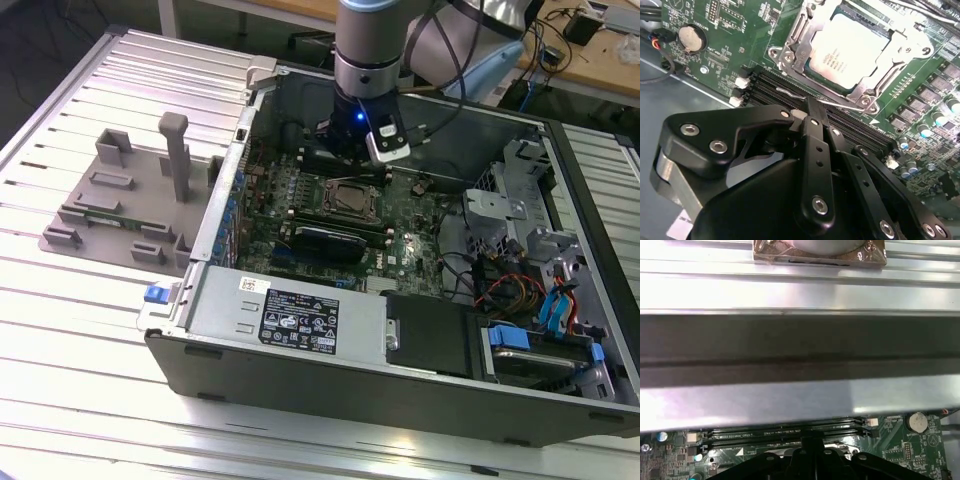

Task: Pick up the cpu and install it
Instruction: 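Install the first cpu locking lever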

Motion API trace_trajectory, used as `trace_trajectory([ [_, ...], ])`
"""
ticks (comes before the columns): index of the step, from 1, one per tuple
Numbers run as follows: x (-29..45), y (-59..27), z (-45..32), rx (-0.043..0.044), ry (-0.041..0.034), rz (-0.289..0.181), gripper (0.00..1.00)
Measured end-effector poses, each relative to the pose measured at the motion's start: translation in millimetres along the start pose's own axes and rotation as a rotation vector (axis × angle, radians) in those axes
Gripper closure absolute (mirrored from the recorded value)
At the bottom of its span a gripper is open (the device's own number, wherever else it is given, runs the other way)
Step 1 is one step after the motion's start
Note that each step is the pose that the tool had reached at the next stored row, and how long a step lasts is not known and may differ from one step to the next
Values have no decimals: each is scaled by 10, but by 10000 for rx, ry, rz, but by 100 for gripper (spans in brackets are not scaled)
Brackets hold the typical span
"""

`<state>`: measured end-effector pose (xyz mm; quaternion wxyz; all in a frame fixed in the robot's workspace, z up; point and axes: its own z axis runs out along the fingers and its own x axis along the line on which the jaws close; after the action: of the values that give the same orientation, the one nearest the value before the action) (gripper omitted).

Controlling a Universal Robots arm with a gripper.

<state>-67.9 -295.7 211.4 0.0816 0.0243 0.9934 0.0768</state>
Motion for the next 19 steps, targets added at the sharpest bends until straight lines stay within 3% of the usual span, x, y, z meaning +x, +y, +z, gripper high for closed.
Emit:
trace_trajectory([
  [3, 37, -10, 50, -7, -128, -17, 89],
  [5, 42, -13, 70, -9, -173, -24, 89],
  [10, 46, -17, 93, -1, -199, -11, 89],
  [11, 48, -20, 107, 19, -216, 74, 89],
  [12, 46, -21, 118, 85, -279, 461, 89],
  [19, 17, -22, 135, 235, -417, 1321, 89],
])
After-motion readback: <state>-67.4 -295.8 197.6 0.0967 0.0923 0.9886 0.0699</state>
